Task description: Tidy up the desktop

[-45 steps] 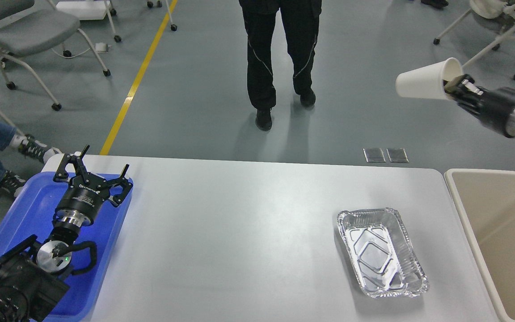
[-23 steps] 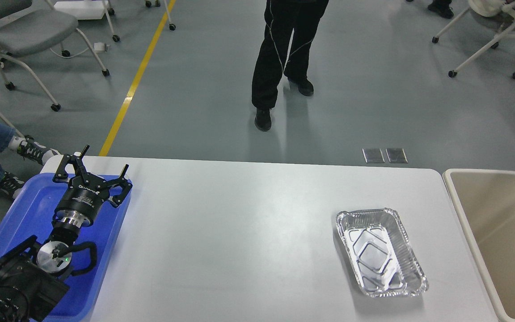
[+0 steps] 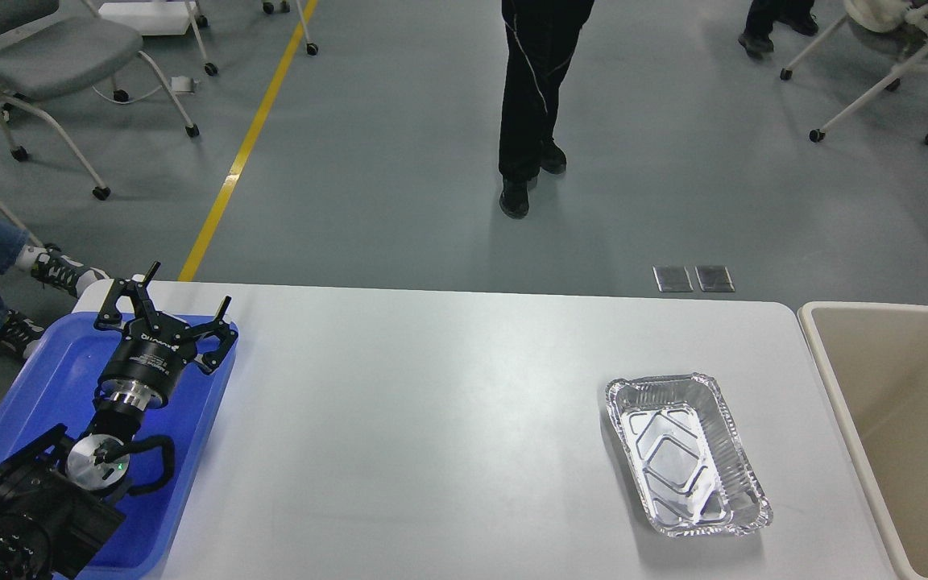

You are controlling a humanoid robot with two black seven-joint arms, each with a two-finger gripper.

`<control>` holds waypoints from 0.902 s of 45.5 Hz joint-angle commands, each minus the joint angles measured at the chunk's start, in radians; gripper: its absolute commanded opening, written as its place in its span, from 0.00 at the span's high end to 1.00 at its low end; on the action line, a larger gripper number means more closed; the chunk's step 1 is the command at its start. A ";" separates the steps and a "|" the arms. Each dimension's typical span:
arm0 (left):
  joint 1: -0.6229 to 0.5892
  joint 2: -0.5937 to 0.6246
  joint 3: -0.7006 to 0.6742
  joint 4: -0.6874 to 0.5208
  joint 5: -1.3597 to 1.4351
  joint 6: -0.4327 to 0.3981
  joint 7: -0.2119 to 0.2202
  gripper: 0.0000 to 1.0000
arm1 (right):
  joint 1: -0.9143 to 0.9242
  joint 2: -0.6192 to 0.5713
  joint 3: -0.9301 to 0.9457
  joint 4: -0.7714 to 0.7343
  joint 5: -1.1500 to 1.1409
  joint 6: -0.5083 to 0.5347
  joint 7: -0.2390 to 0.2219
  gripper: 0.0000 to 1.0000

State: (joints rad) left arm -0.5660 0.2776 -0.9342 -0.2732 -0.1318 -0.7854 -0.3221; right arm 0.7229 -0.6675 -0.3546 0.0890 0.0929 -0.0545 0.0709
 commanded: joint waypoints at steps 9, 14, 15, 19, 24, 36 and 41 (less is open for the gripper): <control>0.000 0.000 0.000 0.000 0.000 0.000 0.000 0.00 | -0.143 0.262 0.017 -0.092 0.002 -0.077 -0.042 1.00; 0.000 0.000 0.000 0.000 0.000 0.000 0.000 0.00 | -0.158 0.298 0.019 -0.092 0.002 -0.096 -0.042 1.00; 0.000 0.000 0.000 -0.001 0.000 0.000 0.000 0.00 | -0.158 0.302 0.019 -0.092 0.002 -0.099 -0.042 1.00; 0.000 0.000 0.000 0.000 0.000 0.000 0.000 0.00 | -0.160 0.313 0.022 -0.092 0.002 -0.107 -0.042 1.00; 0.000 0.000 0.000 0.000 0.000 0.000 0.000 0.00 | -0.158 0.313 0.034 -0.092 0.002 -0.107 -0.040 1.00; 0.000 0.000 0.000 0.000 0.000 0.000 0.000 0.00 | -0.154 0.313 0.034 -0.097 0.008 -0.111 -0.040 1.00; 0.000 0.000 0.000 -0.001 0.000 0.000 0.000 0.00 | -0.151 0.313 0.034 -0.097 0.001 -0.160 -0.039 0.57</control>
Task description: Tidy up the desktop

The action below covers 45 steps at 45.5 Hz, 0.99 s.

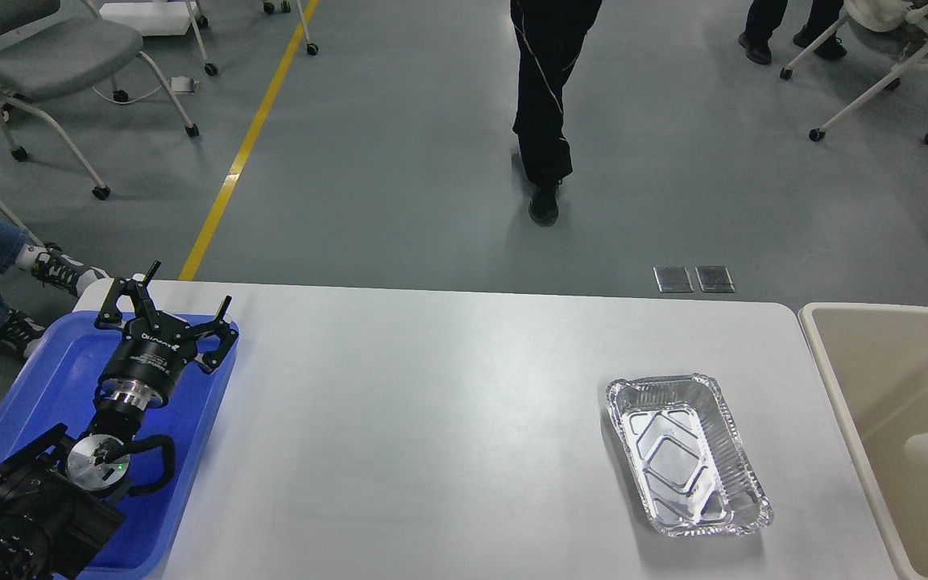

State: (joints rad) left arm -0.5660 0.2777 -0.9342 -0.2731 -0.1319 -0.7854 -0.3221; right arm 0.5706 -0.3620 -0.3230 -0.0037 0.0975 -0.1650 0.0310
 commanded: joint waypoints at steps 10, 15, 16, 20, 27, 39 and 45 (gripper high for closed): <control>0.000 0.000 0.000 0.000 0.000 0.000 0.000 0.00 | 0.034 0.005 0.013 0.001 -0.002 -0.085 0.007 0.01; 0.000 0.000 0.000 0.000 0.000 0.000 0.000 0.00 | 0.070 -0.003 0.047 0.013 -0.002 -0.076 0.006 0.00; 0.000 0.000 0.000 0.000 0.000 0.000 0.000 0.00 | 0.078 -0.005 0.056 0.016 -0.002 -0.074 0.006 0.00; 0.000 0.000 0.000 0.000 0.000 0.000 0.000 0.00 | 0.121 -0.032 0.131 0.031 -0.002 -0.065 0.006 0.00; 0.000 0.000 0.000 0.000 0.000 0.000 0.000 0.00 | 0.219 -0.100 0.280 0.102 -0.002 -0.065 0.009 0.00; 0.000 0.000 0.000 0.000 0.000 0.000 0.000 0.00 | 0.423 -0.158 0.635 0.197 -0.004 -0.064 0.015 0.00; 0.000 0.000 0.000 0.000 0.000 0.000 0.000 0.00 | 0.442 -0.221 0.754 0.372 -0.007 -0.064 0.015 0.00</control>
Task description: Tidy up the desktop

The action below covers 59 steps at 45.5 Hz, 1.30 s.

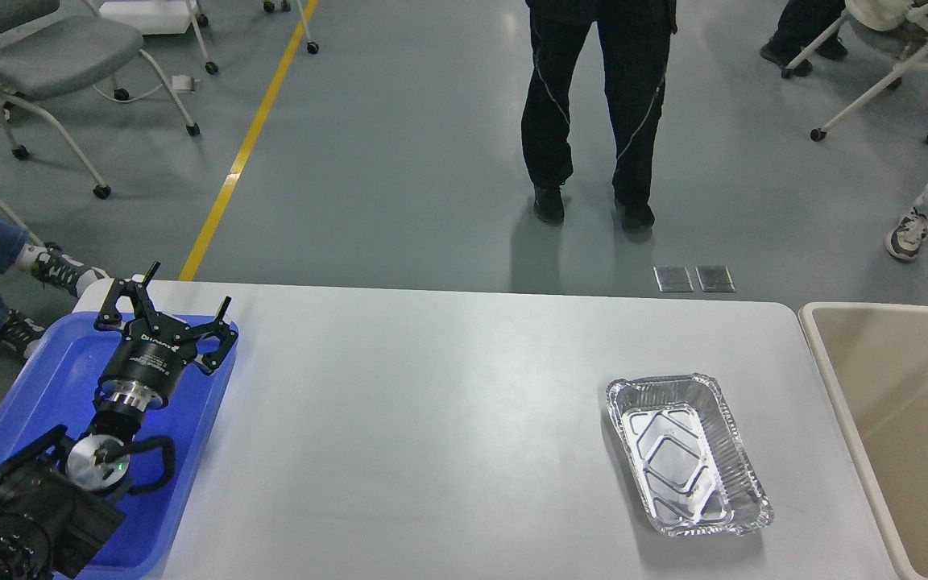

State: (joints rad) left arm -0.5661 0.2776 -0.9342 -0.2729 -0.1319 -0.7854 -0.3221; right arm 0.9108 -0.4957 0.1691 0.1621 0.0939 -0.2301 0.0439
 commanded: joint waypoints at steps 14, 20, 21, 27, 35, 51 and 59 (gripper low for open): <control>0.000 0.000 0.000 0.000 0.000 0.000 0.000 0.00 | 0.088 -0.190 0.584 0.534 -0.114 0.054 0.042 0.00; 0.000 0.000 0.000 0.000 0.000 0.000 0.000 0.00 | 0.057 -0.190 0.665 0.594 -0.195 0.110 0.114 0.00; 0.000 0.000 0.000 0.000 0.000 0.000 0.000 0.00 | 0.051 -0.190 0.675 0.605 -0.203 0.117 0.132 0.00; 0.000 0.000 0.000 0.000 0.000 0.000 0.000 0.00 | 0.005 -0.181 0.702 0.666 -0.215 0.124 0.250 0.00; 0.000 0.000 0.000 0.000 0.000 0.000 0.000 0.00 | -0.084 -0.120 0.704 0.695 -0.215 0.124 0.392 0.00; 0.000 0.000 0.000 0.000 0.000 0.000 0.000 0.00 | -0.285 0.054 0.705 0.688 -0.214 0.126 0.450 0.00; 0.000 0.000 0.000 0.000 0.000 0.000 0.000 0.00 | -0.346 0.101 0.705 0.685 -0.214 0.143 0.450 0.00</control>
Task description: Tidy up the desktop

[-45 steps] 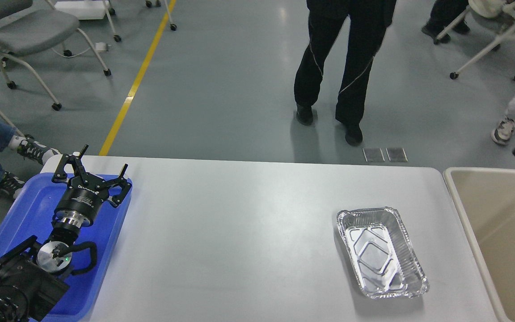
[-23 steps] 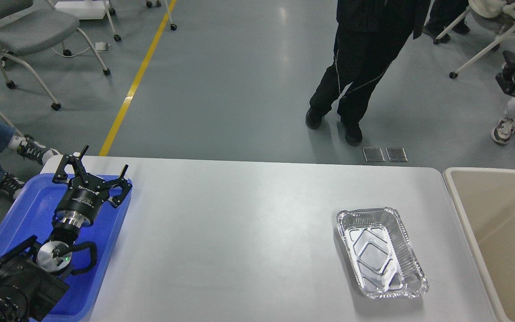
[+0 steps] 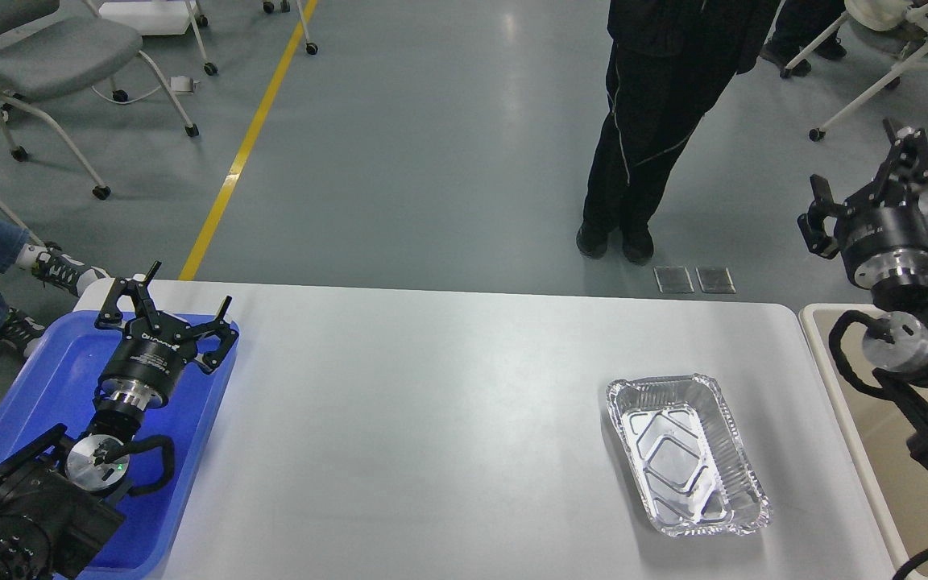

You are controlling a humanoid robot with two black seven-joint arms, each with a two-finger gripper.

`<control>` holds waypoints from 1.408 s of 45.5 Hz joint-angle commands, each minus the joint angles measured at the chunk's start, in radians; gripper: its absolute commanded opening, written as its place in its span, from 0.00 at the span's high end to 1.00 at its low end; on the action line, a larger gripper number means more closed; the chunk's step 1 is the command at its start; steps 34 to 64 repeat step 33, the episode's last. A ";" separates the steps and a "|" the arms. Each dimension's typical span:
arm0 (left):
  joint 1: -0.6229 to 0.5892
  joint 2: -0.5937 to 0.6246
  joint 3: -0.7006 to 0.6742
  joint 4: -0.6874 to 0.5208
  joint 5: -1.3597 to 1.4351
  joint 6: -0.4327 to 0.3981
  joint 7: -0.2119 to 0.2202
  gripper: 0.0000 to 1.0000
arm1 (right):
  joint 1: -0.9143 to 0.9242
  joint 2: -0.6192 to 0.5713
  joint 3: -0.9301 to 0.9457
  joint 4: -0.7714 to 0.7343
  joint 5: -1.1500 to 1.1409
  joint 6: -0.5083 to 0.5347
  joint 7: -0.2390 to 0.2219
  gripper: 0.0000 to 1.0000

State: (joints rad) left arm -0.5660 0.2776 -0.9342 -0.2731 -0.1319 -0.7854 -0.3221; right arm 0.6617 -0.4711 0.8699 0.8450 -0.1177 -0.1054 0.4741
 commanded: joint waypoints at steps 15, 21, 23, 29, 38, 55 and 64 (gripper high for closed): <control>0.000 0.000 0.000 -0.001 0.000 0.000 0.000 0.00 | -0.128 0.114 0.058 -0.003 0.007 0.038 0.021 0.00; 0.000 0.000 0.000 0.000 0.000 0.000 0.000 0.00 | -0.128 0.109 0.060 -0.018 0.007 0.038 0.021 0.00; 0.000 0.000 0.000 0.000 0.000 0.000 0.000 0.00 | -0.128 0.106 0.060 -0.021 0.007 0.038 0.021 0.00; 0.000 0.000 0.000 0.000 0.000 0.000 0.000 0.00 | -0.128 0.103 0.060 -0.021 0.007 0.038 0.021 0.00; 0.000 0.000 0.000 0.000 0.000 0.000 0.000 0.00 | -0.128 0.105 0.060 -0.021 0.007 0.038 0.021 0.00; 0.000 0.000 0.000 0.000 0.000 0.000 0.000 0.00 | -0.128 0.105 0.060 -0.021 0.007 0.038 0.021 0.00; 0.000 0.000 0.000 0.000 0.000 0.000 0.000 0.00 | -0.128 0.105 0.060 -0.021 0.007 0.038 0.021 0.00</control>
